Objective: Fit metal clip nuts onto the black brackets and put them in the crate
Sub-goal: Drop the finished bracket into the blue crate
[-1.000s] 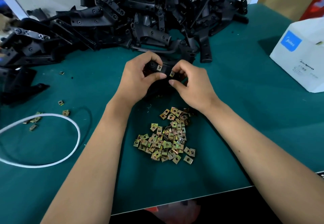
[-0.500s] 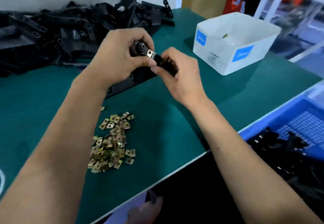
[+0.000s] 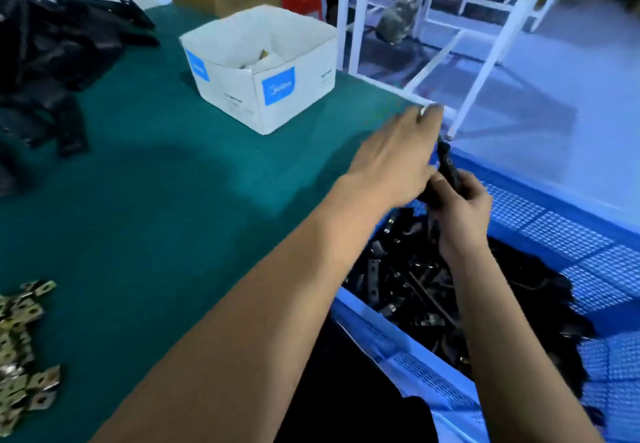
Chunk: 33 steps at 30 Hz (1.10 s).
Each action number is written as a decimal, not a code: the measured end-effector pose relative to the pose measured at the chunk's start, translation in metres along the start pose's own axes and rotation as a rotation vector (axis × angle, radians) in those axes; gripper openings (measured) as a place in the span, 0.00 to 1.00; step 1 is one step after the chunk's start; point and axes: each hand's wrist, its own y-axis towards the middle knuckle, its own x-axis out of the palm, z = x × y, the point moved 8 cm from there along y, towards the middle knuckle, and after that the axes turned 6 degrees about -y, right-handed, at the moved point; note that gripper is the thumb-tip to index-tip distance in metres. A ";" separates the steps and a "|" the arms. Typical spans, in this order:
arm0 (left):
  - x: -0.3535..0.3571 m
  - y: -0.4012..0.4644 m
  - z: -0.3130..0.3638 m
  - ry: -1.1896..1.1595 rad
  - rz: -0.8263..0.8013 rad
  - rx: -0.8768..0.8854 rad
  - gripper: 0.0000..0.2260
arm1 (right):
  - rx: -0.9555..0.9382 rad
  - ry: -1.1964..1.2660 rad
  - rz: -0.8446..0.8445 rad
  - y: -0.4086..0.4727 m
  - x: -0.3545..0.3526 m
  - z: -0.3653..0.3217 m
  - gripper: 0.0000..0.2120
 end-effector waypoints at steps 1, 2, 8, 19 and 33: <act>0.019 -0.001 0.007 0.039 -0.031 0.024 0.32 | 0.143 0.008 0.081 0.001 -0.022 0.034 0.07; 0.039 -0.004 0.012 0.048 -0.077 0.041 0.31 | 0.299 0.007 0.164 -0.002 -0.045 0.070 0.07; 0.137 -0.048 -0.019 -0.050 -0.472 -0.087 0.23 | 0.849 -0.302 0.297 -0.058 -0.134 0.213 0.11; 0.127 -0.058 -0.020 0.025 -0.442 -0.063 0.14 | 0.574 -1.001 0.231 -0.052 -0.110 0.164 0.15; -0.105 -0.079 -0.106 -0.080 0.340 -0.225 0.11 | -0.695 -0.678 0.017 -0.069 0.142 -0.132 0.09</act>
